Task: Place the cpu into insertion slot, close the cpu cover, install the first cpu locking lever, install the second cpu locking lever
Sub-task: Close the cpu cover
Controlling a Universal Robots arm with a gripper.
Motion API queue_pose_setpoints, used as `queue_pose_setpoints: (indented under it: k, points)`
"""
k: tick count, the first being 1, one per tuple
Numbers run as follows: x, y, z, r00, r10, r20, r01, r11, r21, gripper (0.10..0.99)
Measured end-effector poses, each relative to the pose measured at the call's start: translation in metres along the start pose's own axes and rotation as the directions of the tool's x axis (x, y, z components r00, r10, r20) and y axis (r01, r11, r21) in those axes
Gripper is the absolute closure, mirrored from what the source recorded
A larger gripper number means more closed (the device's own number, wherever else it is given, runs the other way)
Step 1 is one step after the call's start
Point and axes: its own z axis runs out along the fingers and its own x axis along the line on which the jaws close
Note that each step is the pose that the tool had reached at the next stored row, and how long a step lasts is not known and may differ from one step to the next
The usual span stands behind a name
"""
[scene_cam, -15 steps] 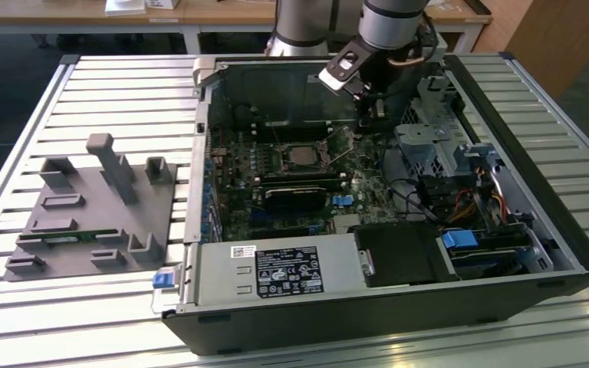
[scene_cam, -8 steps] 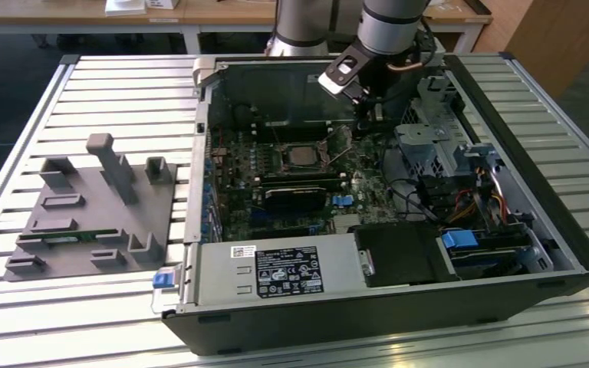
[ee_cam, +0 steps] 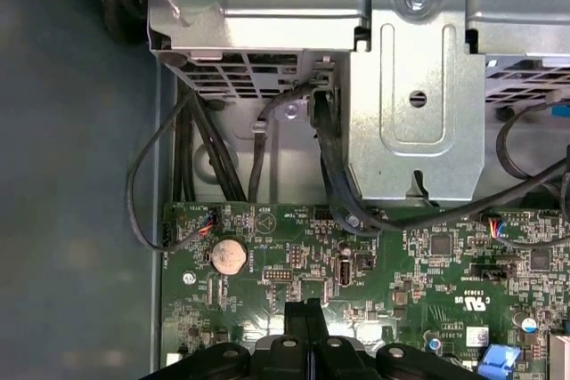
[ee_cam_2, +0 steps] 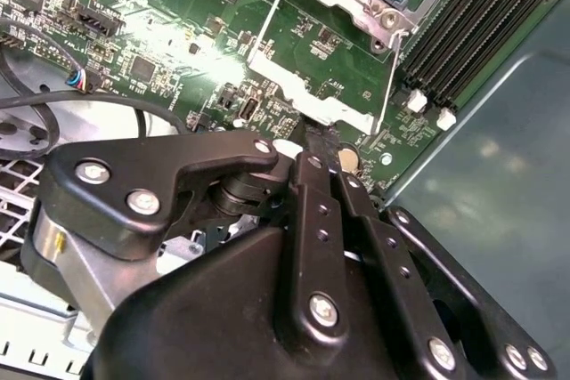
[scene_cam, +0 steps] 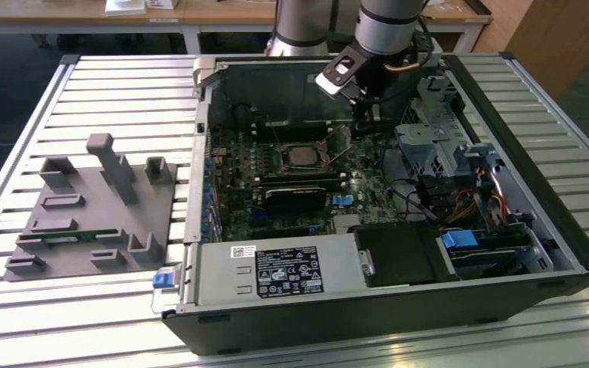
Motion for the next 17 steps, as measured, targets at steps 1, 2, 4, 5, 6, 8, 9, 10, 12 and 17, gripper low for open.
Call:
queue_pose_setpoints:
  k: [1, 2, 4, 5, 6, 8, 9, 10, 12, 17]
  points:
    - [0.0, -0.0002, 0.0, 1.0, 0.0, 0.0, 0.0, 1.0, 0.0, 0.98]
    - [0.0, -0.0004, 0.0, 1.0, 0.0, 0.0001, 0.0, 1.0, 0.0, 0.98]
    - [0.0, -0.0012, 0.0, 1.0, 0.0, 0.0, 0.0, 1.0, 0.0, 0.98]
    - [0.0, -0.0015, 0.0, 1.0, 0.0, 0.0001, 0.0, 1.0, 0.0, 0.98]
    - [0.0, -0.0018, 0.0, 1.0, 0.0, 0.0001, 0.0, 1.0, 0.0, 0.98]
    - [0.0, -0.0022, 0.0, 1.0, 0.0, 0.0, 0.0, 1.0, 0.0, 0.98]
    - [0.0, -0.0024, 0.0, 1.0, 0.0, 0.0, 0.0, 1.0, 0.0, 0.98]
    - [0.0, -0.0025, 0.0, 1.0, 0.0, 0.0, 0.0, 1.0, 0.0, 0.98]
    - [0.0, -0.0029, 0.0, 1.0, 0.0, 0.0, 0.0, 1.0, 0.0, 0.98]
    - [0.0, -0.0129, -0.0001, 1.0, 0.0, 0.0, 0.0, 1.0, 0.0, 0.98]
